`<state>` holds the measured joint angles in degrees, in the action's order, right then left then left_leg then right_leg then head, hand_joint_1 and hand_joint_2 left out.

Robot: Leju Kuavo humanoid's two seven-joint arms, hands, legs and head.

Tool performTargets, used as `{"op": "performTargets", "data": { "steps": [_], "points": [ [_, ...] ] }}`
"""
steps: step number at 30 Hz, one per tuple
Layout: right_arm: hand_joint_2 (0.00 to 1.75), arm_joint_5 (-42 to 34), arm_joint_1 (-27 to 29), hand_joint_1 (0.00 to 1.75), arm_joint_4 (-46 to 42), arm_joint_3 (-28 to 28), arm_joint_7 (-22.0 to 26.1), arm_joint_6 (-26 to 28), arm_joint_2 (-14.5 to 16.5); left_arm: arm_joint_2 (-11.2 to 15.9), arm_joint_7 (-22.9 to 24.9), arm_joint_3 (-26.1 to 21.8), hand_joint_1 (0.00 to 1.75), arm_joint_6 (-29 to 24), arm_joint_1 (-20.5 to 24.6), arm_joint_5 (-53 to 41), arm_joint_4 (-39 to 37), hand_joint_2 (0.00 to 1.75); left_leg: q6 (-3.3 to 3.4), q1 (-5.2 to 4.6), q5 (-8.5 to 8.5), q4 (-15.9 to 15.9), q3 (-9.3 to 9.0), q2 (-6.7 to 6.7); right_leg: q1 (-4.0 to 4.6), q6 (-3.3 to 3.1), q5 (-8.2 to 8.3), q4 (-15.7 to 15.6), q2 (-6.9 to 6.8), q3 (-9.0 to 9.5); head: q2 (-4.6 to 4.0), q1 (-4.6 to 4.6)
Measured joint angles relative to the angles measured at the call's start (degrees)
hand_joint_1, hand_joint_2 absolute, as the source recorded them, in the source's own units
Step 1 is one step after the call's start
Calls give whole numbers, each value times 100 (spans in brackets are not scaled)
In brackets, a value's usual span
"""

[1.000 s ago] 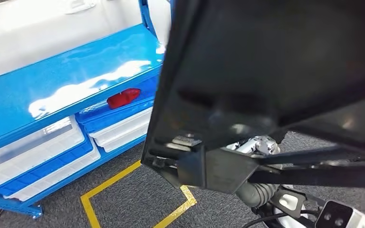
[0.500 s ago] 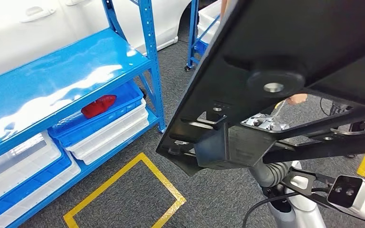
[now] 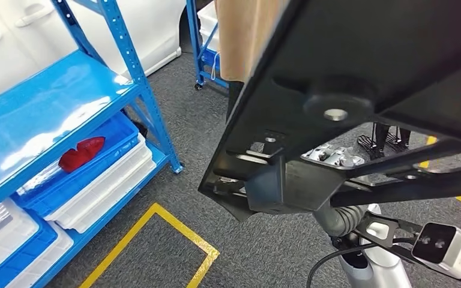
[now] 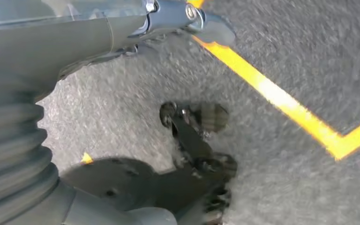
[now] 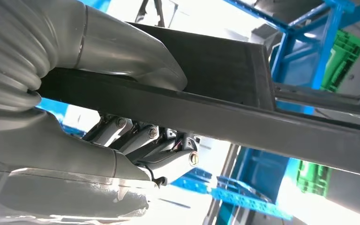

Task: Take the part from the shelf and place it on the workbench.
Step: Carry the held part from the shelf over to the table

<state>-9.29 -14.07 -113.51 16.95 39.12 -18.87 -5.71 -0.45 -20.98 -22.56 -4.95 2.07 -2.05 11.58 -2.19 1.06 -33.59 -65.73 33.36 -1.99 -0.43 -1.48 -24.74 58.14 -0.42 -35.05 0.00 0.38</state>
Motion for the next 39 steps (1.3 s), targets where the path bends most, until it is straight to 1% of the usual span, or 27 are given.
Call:
{"op": "performTargets", "data": {
  "steps": [2, 3, 4, 5, 7, 9, 11, 12, 13, 15, 17, 18, 19, 20, 22, 24, 26, 27, 29, 30, 32, 33, 34, 35, 36, 37, 39],
  "points": [
    [175, -56, 47, 175, 4, 1, 20, -43, 0, 13, 5, -6, 0, -13, -29, -24, 0, 175, 10, 0, -233, -698, 367, 127, 20, -28, -5, 7, 156, 3, 1, -9],
    [175, -79, 74, 175, 8, 1, 30, -77, 0, 21, 3, -8, 0, -18, -42, -35, 0, 175, 17, -1, -197, -813, 456, 147, 28, -31, -7, 15, 244, 5, 1, -8],
    [175, -97, 92, 175, 13, 2, 39, -119, 0, 26, -2, -8, 0, -19, -50, -48, 0, 175, 29, 0, -46, -699, 442, 164, 31, -30, -11, 27, 334, 7, 1, -9],
    [175, -114, 101, 175, 18, 2, 46, -157, 0, 29, -9, -8, 0, -16, -52, -66, 0, 175, 45, 1, 179, -402, 340, 202, 31, -22, -17, 42, 422, 11, 0, -10],
    [175, -150, 81, 175, 39, 4, 55, -196, 0, 40, -22, -7, 0, 3, -49, -97, 0, 175, 85, 15, 545, 324, 67, 439, 28, 11, -33, 80, 580, 2, 0, -5],
    [175, -198, 7, 175, 75, 11, 33, -182, -1, 54, -19, -6, 0, 31, -32, -111, 0, 175, 106, 11, 626, 660, -58, 611, 7, 79, -24, 106, 712, -42, 1, -3],
    [175, -266, -96, 175, 112, 21, -30, -130, -2, 62, 2, -7, 0, 50, 7, -105, 0, 175, 148, -4, 638, 716, -84, 529, -20, 163, 5, 99, 819, -81, 1, -5],
    [175, -304, -152, 175, 129, 26, -72, -96, -4, 65, 14, -8, 0, 61, 25, -91, 0, 175, 185, -3, 661, 752, -103, 463, -21, 192, -10, 122, 751, -99, 0, -1],
    [175, -333, -218, 175, 152, 38, -115, -61, -5, 65, 22, -13, 0, 74, 33, -71, 0, 175, 221, 1, 685, 791, -125, 396, -13, 221, -73, 219, 616, -146, 1, 7],
    [175, -369, -345, 175, 220, 78, -181, 13, -6, 64, 41, -27, 0, 91, 26, -36, 0, 175, 271, -7, 706, 835, -151, 251, -9, 269, -359, 738, 260, -389, 1, 22],
    [175, -376, -402, 175, 305, 116, -215, 117, -5, 54, 73, -38, 0, 93, 6, -32, 0, 175, 293, -24, 695, 834, -154, 101, -40, 323, -631, 1420, 131, -724, 0, 26],
    [175, -374, -404, 175, 339, 126, -226, 172, -6, 43, 91, -39, 0, 92, 0, -36, 0, 175, 294, -27, 687, 832, -156, 28, -60, 343, -648, 1581, 110, -804, 0, 27],
    [175, -370, -404, 175, 365, 131, -239, 221, -10, 26, 110, -40, 0, 92, -3, -38, 0, 175, 291, -28, 678, 830, -160, -39, -75, 355, -568, 1533, 90, -778, 0, 27],
    [175, -364, -405, 175, 379, 133, -255, 258, -17, 7, 135, -40, 0, 87, -5, -39, 0, 175, 279, -29, 666, 828, -171, -100, -84, 358, -409, 1267, 49, -637, 0, 28],
    [175, -350, -405, 175, 389, 131, -292, 313, -45, -29, 226, -48, 0, 46, -8, -38, 0, 175, 233, -43, 630, 822, -205, -207, -51, 321, -115, 502, -191, -230, 0, 30],
    [175, -338, -383, 175, 388, 118, -316, 344, -79, -59, 359, -56, 0, -26, -16, -47, 0, 175, 172, -69, 592, 815, -236, -306, 9, 235, -28, 83, -351, -26, 0, 23],
    [175, -310, -301, 175, 381, 76, -306, 349, -130, -107, 476, -58, 0, -81, -24, -63, 0, 175, 113, -76, 564, 823, -268, -409, 37, 154, -37, 44, -258, -28, 1, 17],
    [175, -295, -245, 175, 369, 50, -291, 340, -160, -133, 511, -59, 0, -97, -29, -69, 0, 175, 83, -64, 530, 806, -278, -383, 31, 120, -31, 26, -196, -19, 1, 18],
    [175, -268, -163, 175, 341, 24, -243, 320, -197, -180, 521, -63, 0, -98, -52, -68, 0, 175, 46, -32, 333, 534, -180, -151, 4, 50, -12, -16, -77, 5, 1, 11],
    [175, -247, -131, 175, 328, 22, -208, 318, -204, -201, 504, -69, 0, -88, -70, -58, 0, 175, 38, -18, 160, 220, -35, 4, -2, 26, -8, -25, -15, 14, 0, 3],
    [175, -152, -70, 175, 315, 39, -134, 332, -207, -238, 440, -101, 0, -53, -106, -28, 0, 175, 31, -11, -156, -548, 349, 133, 9, -4, -13, -19, 126, 16, 0, -5],
    [175, -91, -42, 175, 313, 61, -111, 344, -206, -245, 407, -124, 0, -36, -120, -14, 0, 175, 28, -11, -193, -785, 486, 146, 16, -6, -15, -11, 210, 17, 0, -7],
    [175, -34, -27, 175, 313, 96, -99, 354, -203, -248, 382, -147, 0, -27, -125, 4, 0, 175, 28, -10, -117, -818, 532, 152, 20, -5, -18, 0, 293, 17, 0, -6],
    [175, 8, -27, 175, 314, 138, -99, 368, -198, -248, 367, -171, 0, -30, -122, 25, 0, 175, 33, -7, 61, -627, 473, 170, 19, 1, -23, 15, 377, 18, 0, -7],
    [175, 34, -38, 175, 315, 180, -101, 385, -192, -248, 359, -197, 0, -45, -112, 50, 0, 175, 42, 0, 291, -275, 336, 234, 14, 14, -32, 36, 456, 18, 0, -8],
    [175, 45, -55, 175, 316, 218, -102, 404, -185, -248, 358, -225, 0, -67, -104, 74, 0, 175, 54, 11, 464, 95, 186, 371, 17, 36, -45, 63, 530, 10, 0, -7],
    [175, 32, -99, 175, 321, 269, -108, 427, -172, -253, 342, -281, 0, -97, -84, 87, 0, 175, 79, 28, 621, 574, -12, 600, 8, 101, -55, 109, 661, -28, 1, -4]
  ]
}}
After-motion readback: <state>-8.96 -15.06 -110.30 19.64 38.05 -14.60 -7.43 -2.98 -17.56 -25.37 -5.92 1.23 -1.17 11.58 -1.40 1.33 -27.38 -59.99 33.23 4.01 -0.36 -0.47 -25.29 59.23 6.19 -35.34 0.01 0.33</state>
